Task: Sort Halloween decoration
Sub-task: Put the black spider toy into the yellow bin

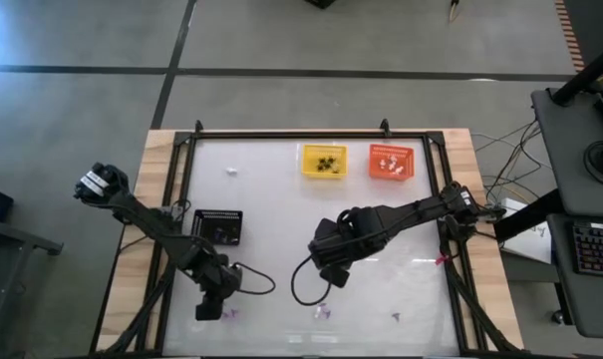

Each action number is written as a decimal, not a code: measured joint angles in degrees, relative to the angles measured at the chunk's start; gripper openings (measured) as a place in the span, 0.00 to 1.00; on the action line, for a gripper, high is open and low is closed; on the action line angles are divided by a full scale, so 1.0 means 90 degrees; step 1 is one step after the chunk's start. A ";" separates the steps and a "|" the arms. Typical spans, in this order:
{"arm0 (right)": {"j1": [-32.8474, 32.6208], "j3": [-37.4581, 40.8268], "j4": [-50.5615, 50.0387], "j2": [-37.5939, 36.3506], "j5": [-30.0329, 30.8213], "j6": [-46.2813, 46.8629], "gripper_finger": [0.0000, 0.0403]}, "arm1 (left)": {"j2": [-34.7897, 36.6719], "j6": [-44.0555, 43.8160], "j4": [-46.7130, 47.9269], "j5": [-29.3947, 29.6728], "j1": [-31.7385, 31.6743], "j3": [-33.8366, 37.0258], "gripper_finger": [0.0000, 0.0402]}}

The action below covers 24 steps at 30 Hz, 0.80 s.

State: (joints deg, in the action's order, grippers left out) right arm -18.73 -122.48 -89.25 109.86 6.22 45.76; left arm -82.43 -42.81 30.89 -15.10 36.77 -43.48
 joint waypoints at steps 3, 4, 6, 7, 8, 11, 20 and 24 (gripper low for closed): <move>-0.0031 0.0000 -0.0002 0.0000 0.0000 0.0029 0.29 | 0.0000 -0.0034 -0.0005 -0.0103 0.0007 0.0000 0.23; -0.0054 0.0000 0.0000 0.0000 0.0004 0.0033 0.30 | 0.0000 -0.0034 -0.0005 -0.0106 0.0012 0.0000 0.23; -0.0085 0.0000 -0.0002 0.0000 0.0046 0.0036 0.30 | 0.0000 -0.0034 -0.0005 -0.0104 0.0022 0.0000 0.23; -0.0101 0.0000 -0.0002 0.0000 0.0067 0.0036 0.30 | 0.0000 -0.0034 -0.0005 -0.0103 0.0022 0.0000 0.23; -0.0127 0.0000 -0.0002 0.0000 0.0106 0.0037 0.30 | 0.0000 -0.0034 -0.0003 -0.0103 0.0024 0.0002 0.23; -0.0186 0.0000 -0.0002 0.0000 0.0153 0.0099 0.30 | 0.0000 -0.0034 0.0028 -0.0070 0.0032 0.0007 0.23; -0.0242 0.0000 0.0019 0.0000 0.0167 0.0187 0.30 | 0.0000 -0.0204 0.0010 0.0016 0.0032 0.0363 0.23; -0.0250 0.0001 0.0033 0.0000 0.0167 0.0201 0.30 | 0.0000 -0.0230 -0.0051 0.0016 0.0032 0.0435 0.23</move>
State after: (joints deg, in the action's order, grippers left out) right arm -20.98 -122.46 -88.96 109.86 7.73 47.57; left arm -82.43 -44.88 30.44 -14.96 37.06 -39.57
